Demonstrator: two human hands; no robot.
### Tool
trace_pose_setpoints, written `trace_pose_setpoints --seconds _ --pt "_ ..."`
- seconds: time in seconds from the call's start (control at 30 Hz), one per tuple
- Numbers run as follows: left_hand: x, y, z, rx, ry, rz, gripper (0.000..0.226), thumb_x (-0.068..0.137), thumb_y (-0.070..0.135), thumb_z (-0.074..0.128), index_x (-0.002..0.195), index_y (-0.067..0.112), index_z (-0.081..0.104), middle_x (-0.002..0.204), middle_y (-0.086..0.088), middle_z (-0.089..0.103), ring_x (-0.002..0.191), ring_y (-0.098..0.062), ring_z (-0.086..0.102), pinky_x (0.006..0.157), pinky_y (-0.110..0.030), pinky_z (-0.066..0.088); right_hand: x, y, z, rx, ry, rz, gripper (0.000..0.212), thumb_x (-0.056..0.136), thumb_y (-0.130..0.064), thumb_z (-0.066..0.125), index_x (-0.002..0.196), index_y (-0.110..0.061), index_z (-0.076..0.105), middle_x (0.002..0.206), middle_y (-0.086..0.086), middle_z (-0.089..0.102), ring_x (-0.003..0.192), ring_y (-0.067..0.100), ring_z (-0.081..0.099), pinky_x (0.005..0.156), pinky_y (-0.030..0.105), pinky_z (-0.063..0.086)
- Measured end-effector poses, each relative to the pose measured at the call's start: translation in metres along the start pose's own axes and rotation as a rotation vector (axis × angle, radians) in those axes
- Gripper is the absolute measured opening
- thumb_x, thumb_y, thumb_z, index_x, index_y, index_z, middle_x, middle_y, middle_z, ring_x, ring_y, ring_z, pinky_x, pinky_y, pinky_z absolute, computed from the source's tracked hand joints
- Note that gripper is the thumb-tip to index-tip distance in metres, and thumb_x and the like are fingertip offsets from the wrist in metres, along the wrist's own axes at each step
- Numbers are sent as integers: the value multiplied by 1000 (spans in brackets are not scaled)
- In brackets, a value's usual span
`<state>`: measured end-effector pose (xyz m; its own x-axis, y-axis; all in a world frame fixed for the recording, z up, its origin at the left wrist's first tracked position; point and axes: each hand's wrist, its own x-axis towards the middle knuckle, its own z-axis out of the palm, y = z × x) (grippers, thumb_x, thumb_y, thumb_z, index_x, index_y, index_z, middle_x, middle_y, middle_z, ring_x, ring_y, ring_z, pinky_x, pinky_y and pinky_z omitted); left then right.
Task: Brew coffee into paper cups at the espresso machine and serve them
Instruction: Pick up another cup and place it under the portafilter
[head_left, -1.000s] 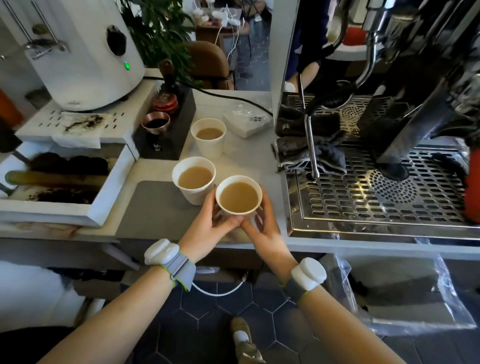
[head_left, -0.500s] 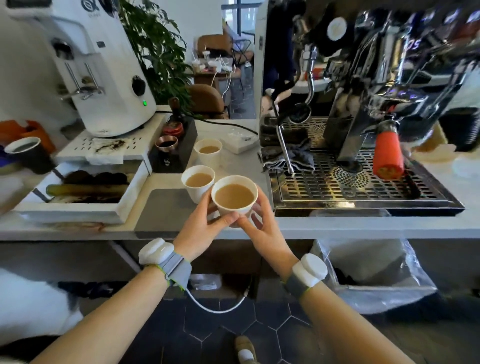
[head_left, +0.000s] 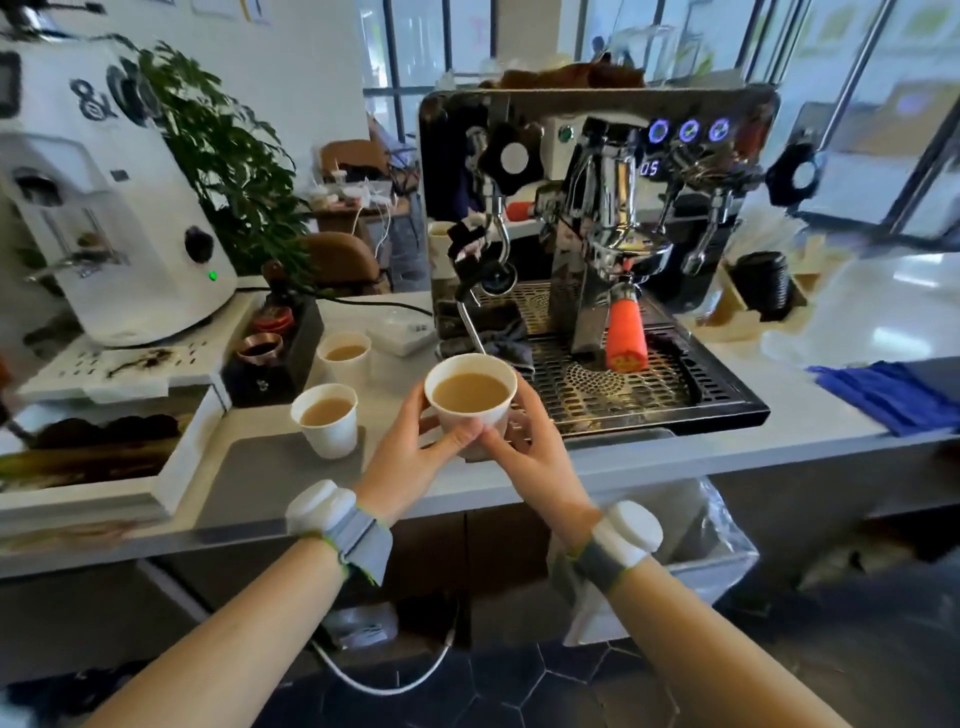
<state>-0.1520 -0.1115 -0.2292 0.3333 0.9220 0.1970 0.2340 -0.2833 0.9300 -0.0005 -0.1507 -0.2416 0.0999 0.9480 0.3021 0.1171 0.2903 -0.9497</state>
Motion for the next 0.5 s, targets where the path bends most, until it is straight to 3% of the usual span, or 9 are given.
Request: trace_pose_setpoints --seconds 0.07,0.17,0.27,0.37,0.5 --pt "11 3 16 -9 -30 7 69 72 57 64 132 41 34 129 17 49 114 5 46 81 -6 38 3 1 -18 -13 31 13 55 87 -23 66 130 -46 40 123 -1 58 111 15 59 89 31 54" --pt "26 6 36 -25 -66 29 70 72 57 66 134 38 38 127 20 52 112 14 47 83 -5 41 8 8 -40 -21 62 40 60 87 -24 66 139 -33 37 131 0 54 119 17 54 100 42 47" --pt "42 8 55 -33 -84 22 71 73 57 67 135 37 38 128 17 54 116 4 50 91 -17 42 15 13 -62 -32 86 68 60 87 -23 66 140 -27 36 125 5 59 113 15 58 94 31 50" --pt "60 13 82 -50 -81 17 70 74 52 68 136 35 39 124 22 54 109 15 50 87 -9 43 27 20 -94 -4 99 96 48 88 -15 66 131 -19 44 108 8 66 100 16 64 84 30 50" --pt "82 19 111 -39 -69 -8 73 71 55 67 135 35 39 123 20 56 109 13 51 83 -6 41 44 24 -130 -41 61 95 60 86 -18 68 138 -21 39 115 0 62 103 14 63 87 29 53"
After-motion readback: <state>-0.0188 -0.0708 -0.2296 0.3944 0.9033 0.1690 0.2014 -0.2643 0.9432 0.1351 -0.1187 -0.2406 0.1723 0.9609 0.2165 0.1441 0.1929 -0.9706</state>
